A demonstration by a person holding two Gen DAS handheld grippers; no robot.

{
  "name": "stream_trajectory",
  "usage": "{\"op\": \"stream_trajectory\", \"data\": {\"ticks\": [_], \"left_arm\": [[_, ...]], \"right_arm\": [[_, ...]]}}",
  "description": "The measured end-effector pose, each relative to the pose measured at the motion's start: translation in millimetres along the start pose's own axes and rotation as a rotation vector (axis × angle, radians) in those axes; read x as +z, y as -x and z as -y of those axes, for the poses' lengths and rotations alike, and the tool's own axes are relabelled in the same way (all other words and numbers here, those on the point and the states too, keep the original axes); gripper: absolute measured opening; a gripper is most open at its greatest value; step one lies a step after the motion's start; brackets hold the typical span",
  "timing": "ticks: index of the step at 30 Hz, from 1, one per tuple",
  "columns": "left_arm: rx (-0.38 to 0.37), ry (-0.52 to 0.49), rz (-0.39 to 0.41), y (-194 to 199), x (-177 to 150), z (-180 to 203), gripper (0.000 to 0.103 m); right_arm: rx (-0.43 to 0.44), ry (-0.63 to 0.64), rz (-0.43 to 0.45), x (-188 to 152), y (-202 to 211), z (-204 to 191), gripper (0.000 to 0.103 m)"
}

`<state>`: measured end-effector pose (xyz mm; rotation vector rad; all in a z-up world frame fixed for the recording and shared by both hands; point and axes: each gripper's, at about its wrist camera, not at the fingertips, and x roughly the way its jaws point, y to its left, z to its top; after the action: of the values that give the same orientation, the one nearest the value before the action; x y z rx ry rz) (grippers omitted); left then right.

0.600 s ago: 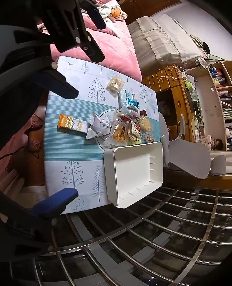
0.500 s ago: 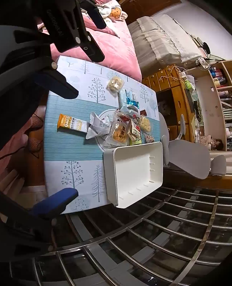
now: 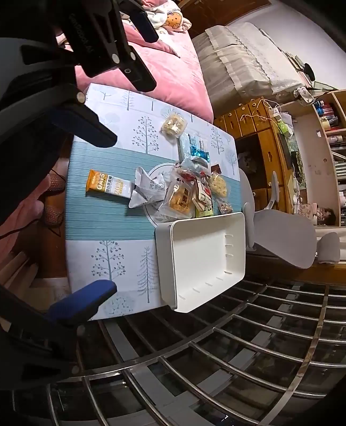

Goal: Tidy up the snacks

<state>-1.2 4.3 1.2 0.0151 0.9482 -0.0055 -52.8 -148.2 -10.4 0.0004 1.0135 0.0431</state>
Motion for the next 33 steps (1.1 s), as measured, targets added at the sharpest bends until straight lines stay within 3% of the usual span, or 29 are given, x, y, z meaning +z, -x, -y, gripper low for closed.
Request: {"op": "stream_trajectory", "data": {"ticks": [11, 33], "left_arm": [[0.002, 0.004, -0.01, -4.4, 1.4, -11.1, 0.102], [0.058, 0.067, -0.024, -14.5, 5.4, 33.4, 0.102]], "right_arm": [[0.018, 0.003, -0.044, 2.4, -11.9, 6.7, 0.1], [0.063, 0.054, -0.093, 17.4, -33.2, 36.8, 0.1]]}}
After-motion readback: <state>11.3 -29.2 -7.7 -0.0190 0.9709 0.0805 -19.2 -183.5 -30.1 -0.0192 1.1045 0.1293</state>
